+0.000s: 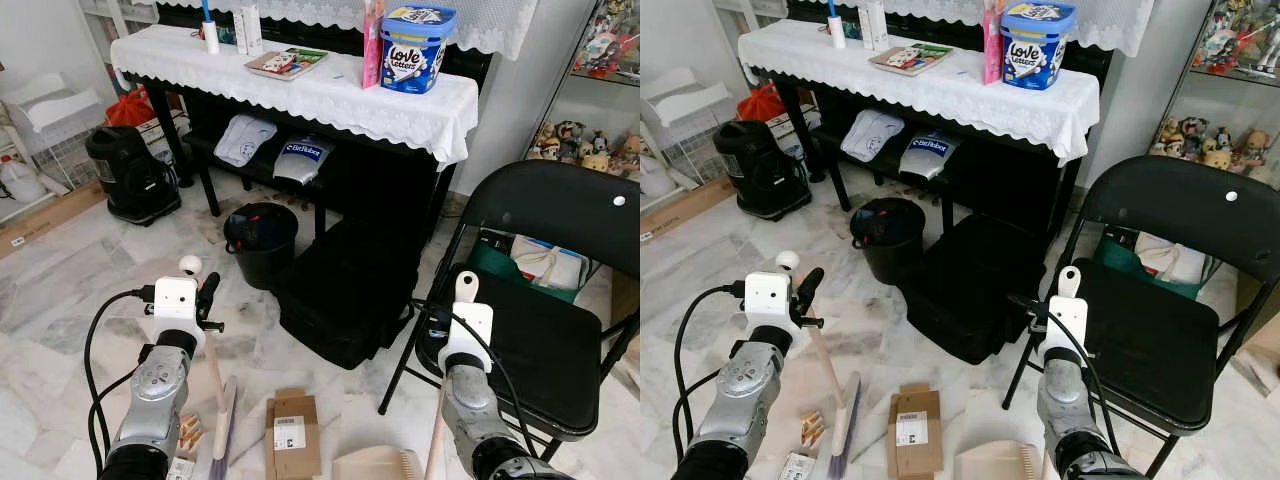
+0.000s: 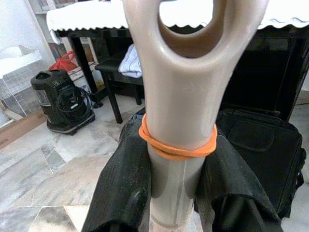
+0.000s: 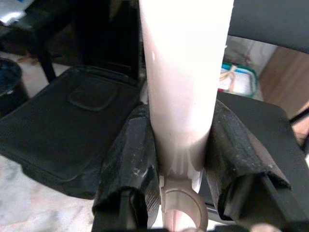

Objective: Sweep floor

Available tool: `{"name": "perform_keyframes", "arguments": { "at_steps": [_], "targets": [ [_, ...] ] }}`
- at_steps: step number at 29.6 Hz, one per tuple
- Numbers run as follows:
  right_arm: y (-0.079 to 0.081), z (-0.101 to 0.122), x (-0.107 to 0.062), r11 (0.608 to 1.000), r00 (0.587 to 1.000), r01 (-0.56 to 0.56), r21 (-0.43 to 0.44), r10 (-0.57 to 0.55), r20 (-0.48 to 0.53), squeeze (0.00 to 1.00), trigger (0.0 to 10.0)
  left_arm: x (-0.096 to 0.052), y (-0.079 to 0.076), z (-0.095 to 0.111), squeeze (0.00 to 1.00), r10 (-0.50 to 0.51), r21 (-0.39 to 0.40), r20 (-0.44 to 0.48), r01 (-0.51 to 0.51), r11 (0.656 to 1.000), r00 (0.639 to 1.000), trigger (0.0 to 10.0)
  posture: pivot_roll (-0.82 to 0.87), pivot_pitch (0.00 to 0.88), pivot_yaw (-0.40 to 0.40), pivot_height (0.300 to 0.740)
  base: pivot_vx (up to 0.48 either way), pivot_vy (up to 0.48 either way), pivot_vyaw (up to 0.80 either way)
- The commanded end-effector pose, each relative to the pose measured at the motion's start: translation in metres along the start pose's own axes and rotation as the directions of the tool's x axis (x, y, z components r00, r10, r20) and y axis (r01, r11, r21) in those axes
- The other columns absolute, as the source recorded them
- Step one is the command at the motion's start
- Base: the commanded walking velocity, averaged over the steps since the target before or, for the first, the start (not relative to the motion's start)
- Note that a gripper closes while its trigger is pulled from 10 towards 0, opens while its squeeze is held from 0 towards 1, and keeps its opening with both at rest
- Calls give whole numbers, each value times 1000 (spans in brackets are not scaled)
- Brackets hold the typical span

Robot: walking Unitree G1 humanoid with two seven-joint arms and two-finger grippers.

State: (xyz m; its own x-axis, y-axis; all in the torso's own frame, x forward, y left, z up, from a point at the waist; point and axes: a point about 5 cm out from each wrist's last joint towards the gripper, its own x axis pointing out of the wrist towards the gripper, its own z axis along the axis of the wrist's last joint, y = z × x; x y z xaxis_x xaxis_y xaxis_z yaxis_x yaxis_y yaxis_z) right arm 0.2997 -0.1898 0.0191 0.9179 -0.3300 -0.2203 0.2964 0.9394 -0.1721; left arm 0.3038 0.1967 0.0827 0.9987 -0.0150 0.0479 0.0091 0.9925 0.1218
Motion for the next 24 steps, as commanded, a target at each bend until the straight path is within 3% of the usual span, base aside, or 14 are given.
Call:
{"name": "perform_keyframes", "arguments": {
  "at_steps": [1, 8, 13, 17, 20, 24],
  "targets": [
    [-5, 1, 2, 999, 1000, 29, -24, -29, 1, 0, 10000, 2, 1, 10, 0, -14, 14, 41, 13, 1000, 999, 10000, 52, 0, 45, 740, 0, 0, 0],
    [-12, 5, 3, 996, 996, 84, -16, -83, 40, 0, 10000, 2, 1, 11, 0, -23, 13, 38, 22, 1000, 999, 10000, 49, 0, 50, 740, 0, 0, 0],
    [-9, 3, 3, 997, 997, 71, -10, -71, 9, 0, 10000, 4, 0, 11, 0, -32, 13, 35, 31, 999, 999, 10000, 47, 0, 51, 740, 0, 0, 0],
    [-4, -4, 2, 999, 997, 39, -27, -41, -66, 0, 10000, 5, -1, 11, 0, -41, 10, 31, 41, 999, 999, 10000, 43, 0, 52, 740, 0, 0, 0],
    [-1, -15, 0, 1000, 984, 7, -21, -10, -176, 0, 10000, 7, -6, 11, 0, -74, -1, 19, 74, 997, 997, 10000, 41, 0, 52, 740, 0, 0, 0],
    [0, -20, -1, 1000, 973, -14, -25, 8, -229, 0, 10000, 8, -7, 11, 0, -86, -6, 11, 86, 996, 996, 10000, 41, 0, 52, 740, 0, 0, 0]
  ]
}}
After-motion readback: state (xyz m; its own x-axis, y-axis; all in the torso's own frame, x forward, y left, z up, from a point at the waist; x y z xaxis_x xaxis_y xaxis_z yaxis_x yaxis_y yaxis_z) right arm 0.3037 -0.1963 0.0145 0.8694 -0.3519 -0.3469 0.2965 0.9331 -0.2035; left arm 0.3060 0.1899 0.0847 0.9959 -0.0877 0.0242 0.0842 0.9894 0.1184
